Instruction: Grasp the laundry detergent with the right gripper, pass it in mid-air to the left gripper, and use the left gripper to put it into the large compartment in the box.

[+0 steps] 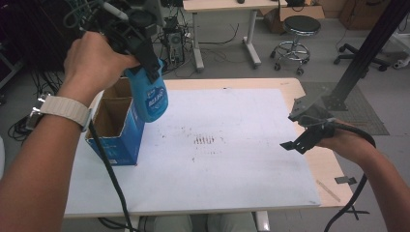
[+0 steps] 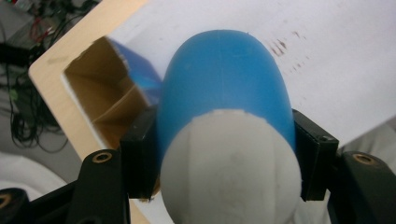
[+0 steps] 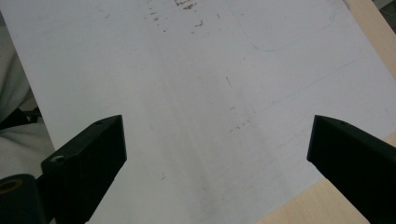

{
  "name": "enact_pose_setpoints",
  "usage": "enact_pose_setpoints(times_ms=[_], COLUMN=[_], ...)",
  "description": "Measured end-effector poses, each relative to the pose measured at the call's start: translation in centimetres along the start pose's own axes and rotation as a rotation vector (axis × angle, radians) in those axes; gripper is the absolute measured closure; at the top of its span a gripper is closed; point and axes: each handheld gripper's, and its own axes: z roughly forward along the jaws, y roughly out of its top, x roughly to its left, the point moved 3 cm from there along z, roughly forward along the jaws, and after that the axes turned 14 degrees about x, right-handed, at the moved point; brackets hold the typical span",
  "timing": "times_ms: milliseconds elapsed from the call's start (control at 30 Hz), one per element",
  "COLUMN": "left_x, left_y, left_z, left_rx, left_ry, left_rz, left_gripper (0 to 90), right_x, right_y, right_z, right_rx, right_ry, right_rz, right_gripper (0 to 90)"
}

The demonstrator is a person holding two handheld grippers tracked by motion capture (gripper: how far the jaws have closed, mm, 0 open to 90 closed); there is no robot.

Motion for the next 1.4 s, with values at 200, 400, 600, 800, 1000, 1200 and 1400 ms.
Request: enact_pose_setpoints(times_ms=[200,400,600,800,1000,1200,1400], left_x=[2.3,4.1,5.8,7.2,8.2,9.0,9.8], left_y=[-1.3,-2.4,-3.3,-3.6,-3.7,-3.7,-3.8], left_z=[-0.2,-0.2,-0.1,0.7,2.0,3.3,5.0], left_rx=[0.032,0.045,0.046,0.045,0.039,0.047,0.043], left_ry=[-0.009,-0.022,-0.019,-0.017,-0.021,-0.006,-0.009], left_rz=[-0.117,-0.217,-0.308,-0.364,-0.403,-0.434,-0.462], left_gripper=[38.2,38.2,38.2,38.1,38.1,38.1,38.1], right_x=[-0.2,-0.4,-0.5,-0.5,-0.6,-0.7,-0.9], right_y=[-0.2,-0.1,-0.3,-0.6,-1.1,-1.6,-2.1], right_z=[0.1,0.2,0.3,0.4,0.5,0.6,0.5], right_rx=[-0.003,0.005,0.008,0.013,0.032,0.048,0.060], right_ry=[0.001,0.001,0.003,0.008,0.007,0.010,0.008], right_rz=[0.001,0.000,0.002,0.006,0.013,0.017,0.028], right_gripper=[4.3,4.5,4.5,4.6,4.5,4.7,4.7])
